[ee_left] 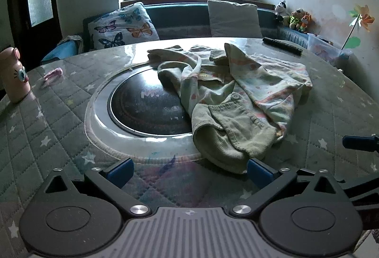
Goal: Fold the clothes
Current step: 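Move both grippers toward the crumpled patterned shirt on the table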
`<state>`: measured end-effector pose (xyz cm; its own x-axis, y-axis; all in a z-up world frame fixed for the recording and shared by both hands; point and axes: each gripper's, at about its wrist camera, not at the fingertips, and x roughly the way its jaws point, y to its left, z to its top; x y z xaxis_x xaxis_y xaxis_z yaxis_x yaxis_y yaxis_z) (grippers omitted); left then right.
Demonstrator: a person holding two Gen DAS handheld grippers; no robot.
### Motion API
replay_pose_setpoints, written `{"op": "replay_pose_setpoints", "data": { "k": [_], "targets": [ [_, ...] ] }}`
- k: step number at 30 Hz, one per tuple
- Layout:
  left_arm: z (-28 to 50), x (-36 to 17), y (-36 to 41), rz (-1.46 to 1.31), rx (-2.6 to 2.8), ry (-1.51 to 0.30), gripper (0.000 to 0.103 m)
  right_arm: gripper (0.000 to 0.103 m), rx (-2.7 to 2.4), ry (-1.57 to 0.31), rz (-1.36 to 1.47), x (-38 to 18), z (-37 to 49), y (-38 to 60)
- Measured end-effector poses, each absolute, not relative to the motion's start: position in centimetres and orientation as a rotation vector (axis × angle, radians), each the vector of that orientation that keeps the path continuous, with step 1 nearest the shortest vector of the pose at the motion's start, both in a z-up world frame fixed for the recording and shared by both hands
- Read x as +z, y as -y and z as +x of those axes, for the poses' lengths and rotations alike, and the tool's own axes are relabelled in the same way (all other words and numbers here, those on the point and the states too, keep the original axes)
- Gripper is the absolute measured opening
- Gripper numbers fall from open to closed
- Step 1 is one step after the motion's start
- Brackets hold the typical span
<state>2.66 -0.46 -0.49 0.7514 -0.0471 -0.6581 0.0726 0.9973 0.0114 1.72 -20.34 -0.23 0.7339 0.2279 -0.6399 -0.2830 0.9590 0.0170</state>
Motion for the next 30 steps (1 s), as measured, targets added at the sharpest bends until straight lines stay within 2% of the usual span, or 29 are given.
{"op": "replay_pose_setpoints", "data": {
  "k": [30],
  "targets": [
    [7.1, 0.5, 1.3, 0.091, -0.105, -0.714, 0.103, 0.103, 0.287, -0.702, -0.118, 0.4, 6.1, 20.9]
  ]
}}
